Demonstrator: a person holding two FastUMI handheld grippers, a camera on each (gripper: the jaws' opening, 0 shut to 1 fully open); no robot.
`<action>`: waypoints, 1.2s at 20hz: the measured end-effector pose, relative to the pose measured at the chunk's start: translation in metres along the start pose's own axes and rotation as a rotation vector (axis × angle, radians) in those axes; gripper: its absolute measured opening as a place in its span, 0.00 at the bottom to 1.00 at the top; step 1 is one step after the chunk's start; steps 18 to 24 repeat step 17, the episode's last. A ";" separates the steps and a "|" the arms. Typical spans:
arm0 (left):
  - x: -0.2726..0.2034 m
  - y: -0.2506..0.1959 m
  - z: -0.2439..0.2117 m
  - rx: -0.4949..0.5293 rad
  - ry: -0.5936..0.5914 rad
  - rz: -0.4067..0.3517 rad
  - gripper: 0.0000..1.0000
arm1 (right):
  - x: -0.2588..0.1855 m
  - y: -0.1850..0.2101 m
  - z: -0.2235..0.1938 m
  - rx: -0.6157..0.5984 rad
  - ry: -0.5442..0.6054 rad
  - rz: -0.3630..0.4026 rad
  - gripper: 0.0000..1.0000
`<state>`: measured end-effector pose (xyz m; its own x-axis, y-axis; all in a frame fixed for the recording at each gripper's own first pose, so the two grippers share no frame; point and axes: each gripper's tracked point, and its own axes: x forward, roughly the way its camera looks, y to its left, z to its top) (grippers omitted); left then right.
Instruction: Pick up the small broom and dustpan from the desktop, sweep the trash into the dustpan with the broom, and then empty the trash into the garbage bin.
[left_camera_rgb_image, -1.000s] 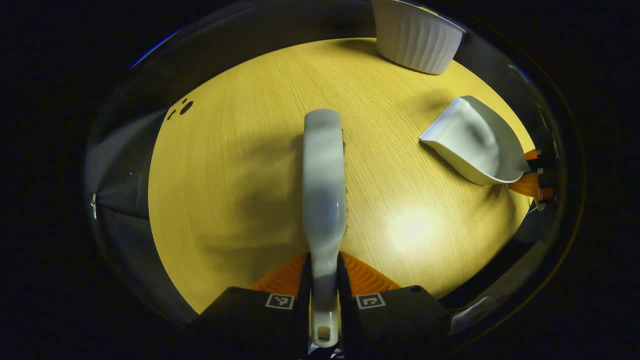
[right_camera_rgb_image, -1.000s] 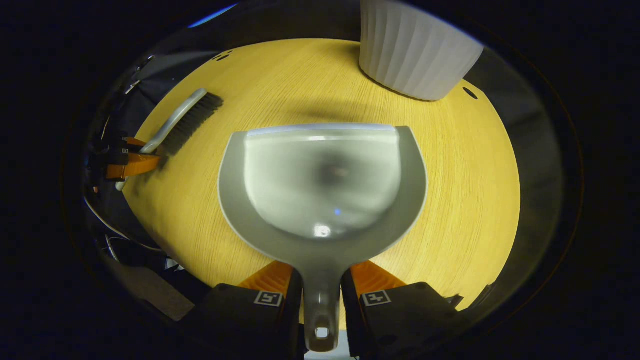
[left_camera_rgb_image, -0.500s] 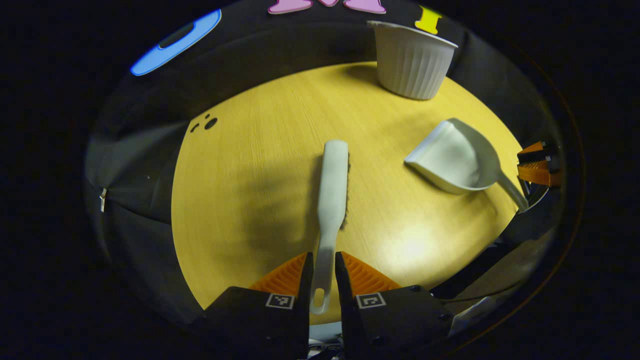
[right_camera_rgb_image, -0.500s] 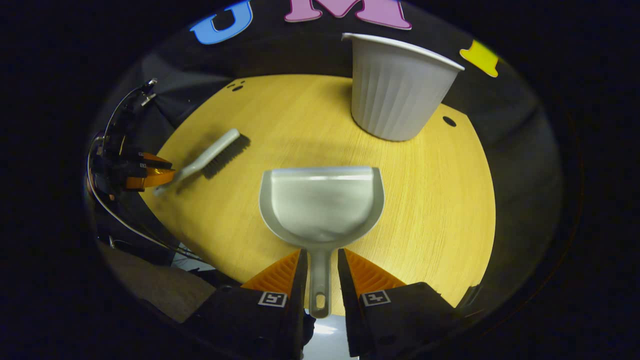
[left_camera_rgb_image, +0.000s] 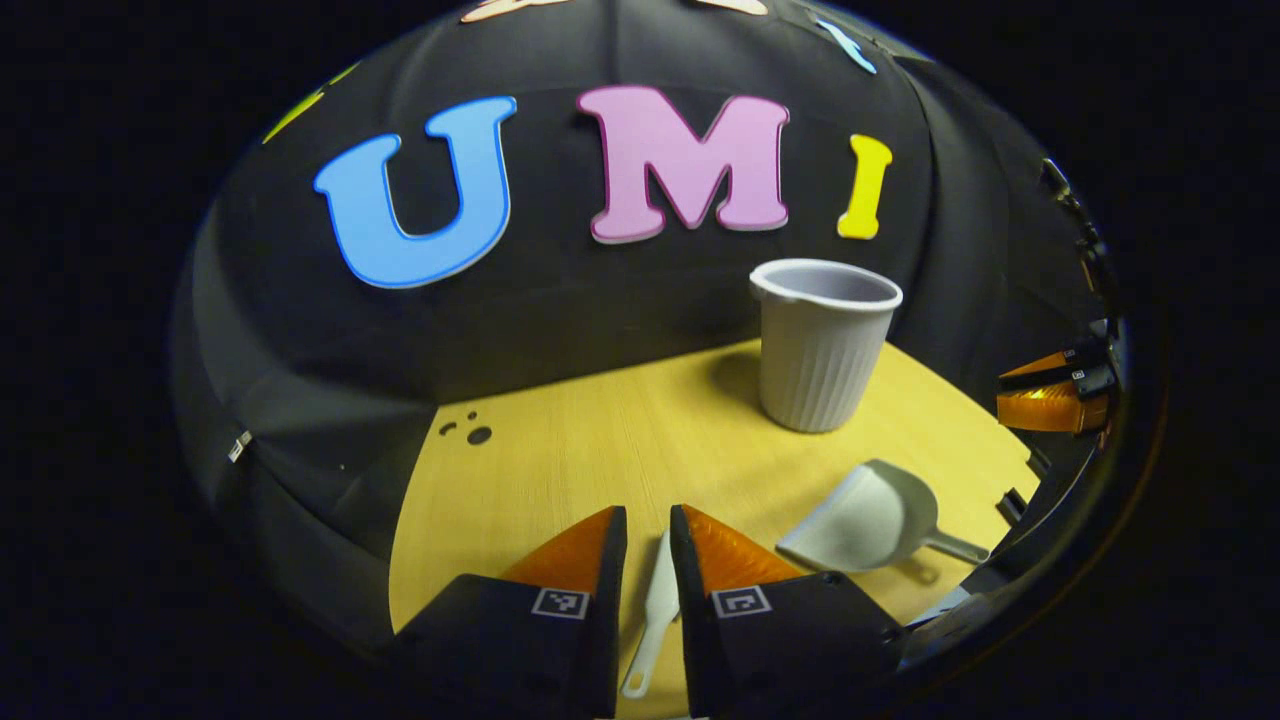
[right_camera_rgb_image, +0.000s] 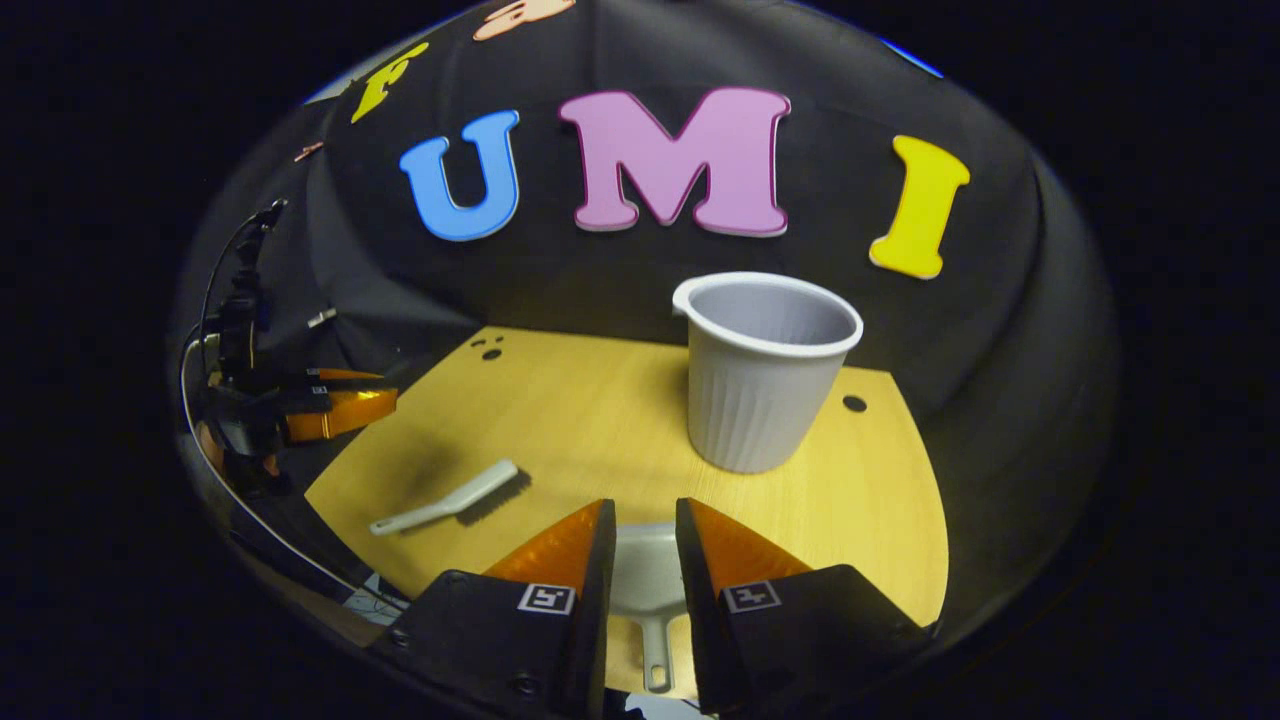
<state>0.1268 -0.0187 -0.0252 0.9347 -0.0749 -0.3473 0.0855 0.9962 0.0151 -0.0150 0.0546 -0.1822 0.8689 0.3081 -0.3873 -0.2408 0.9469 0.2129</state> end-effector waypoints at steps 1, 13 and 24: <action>0.001 -0.009 0.007 -0.017 -0.042 -0.019 0.30 | -0.007 -0.002 0.012 -0.015 -0.052 -0.019 0.39; -0.011 -0.026 0.008 -0.062 -0.076 -0.068 0.31 | -0.019 0.015 0.026 -0.003 -0.126 -0.037 0.39; -0.011 -0.022 0.005 -0.066 -0.068 -0.087 0.31 | -0.020 0.016 0.025 0.011 -0.111 -0.047 0.36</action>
